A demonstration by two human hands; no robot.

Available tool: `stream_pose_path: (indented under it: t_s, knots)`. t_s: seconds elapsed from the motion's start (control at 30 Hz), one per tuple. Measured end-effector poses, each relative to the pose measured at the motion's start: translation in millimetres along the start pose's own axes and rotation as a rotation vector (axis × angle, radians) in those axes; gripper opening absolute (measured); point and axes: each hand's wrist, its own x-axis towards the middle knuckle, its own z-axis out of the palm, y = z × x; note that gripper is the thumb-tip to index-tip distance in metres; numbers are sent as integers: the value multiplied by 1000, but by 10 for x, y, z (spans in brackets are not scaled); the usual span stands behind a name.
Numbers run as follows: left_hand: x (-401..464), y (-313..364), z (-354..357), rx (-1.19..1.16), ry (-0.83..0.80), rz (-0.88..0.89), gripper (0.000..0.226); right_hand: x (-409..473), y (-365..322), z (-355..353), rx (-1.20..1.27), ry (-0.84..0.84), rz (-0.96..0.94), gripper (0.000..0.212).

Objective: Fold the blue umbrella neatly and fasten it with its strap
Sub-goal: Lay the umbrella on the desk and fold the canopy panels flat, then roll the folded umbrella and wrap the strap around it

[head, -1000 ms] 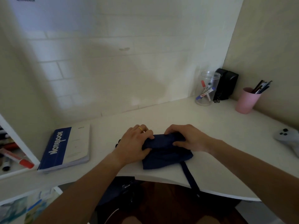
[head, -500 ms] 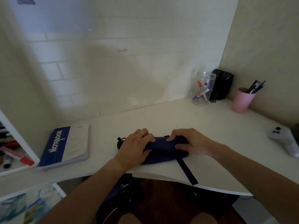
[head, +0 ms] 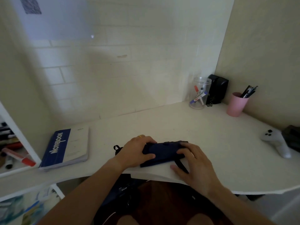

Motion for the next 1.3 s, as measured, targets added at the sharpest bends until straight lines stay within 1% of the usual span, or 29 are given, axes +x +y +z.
stream_pose_path:
  t_s: [0.07, 0.1, 0.2, 0.37, 0.47, 0.6, 0.7, 0.77, 0.83, 0.93, 0.97, 1.03, 1.17, 1.23, 1.3]
  knots:
    - [-23, 7, 36, -24, 8, 0, 41, -258, -66, 13, -84, -1, 38, 54]
    - [-38, 8, 53, -38, 8, 2, 39, -354, -83, 33, -135, -30, 37, 54]
    - [-69, 28, 97, -31, 36, 10, 36, -477, -111, 121, -188, -69, -23, 40]
    - [-99, 135, 228, -3, 148, 2, 35, -447, -223, 179, -127, -51, -105, 46]
    - [-66, 239, 329, 17, 199, 20, 36, -442, -211, 123, -97, -42, -135, 42]
    - [-43, 330, 415, 113, 243, 79, 38, -455, -202, 67, -38, -28, -135, 34]
    - [-68, 329, 433, 122, 239, 81, 39, -486, -211, 73, 31, -26, -139, 30]
    - [-82, 335, 437, 138, 218, 97, 39, -451, -258, 42, 42, -26, -170, 32]
    - [-115, 369, 440, 172, 210, 130, 38, -314, -318, -90, 52, -16, -222, 30]
    - [-192, 386, 480, 191, 246, 175, 38, -58, -310, -323, 66, -5, -266, 22]
    - [-227, 385, 500, 179, 257, 182, 37, -2, -277, -367, 91, -8, -236, 19]
    - [-279, 384, 515, 166, 275, 193, 36, 98, -167, -388, 186, -3, -108, 14]
    - [-353, 391, 532, 150, 282, 209, 34, 303, 36, -333, 430, 18, 148, 12]
    - [-382, 390, 537, 144, 278, 210, 34, 389, 61, -342, 499, -46, 254, 11]
    - [-391, 379, 525, 146, 268, 219, 31, 448, 67, -366, 511, -115, 330, 12]
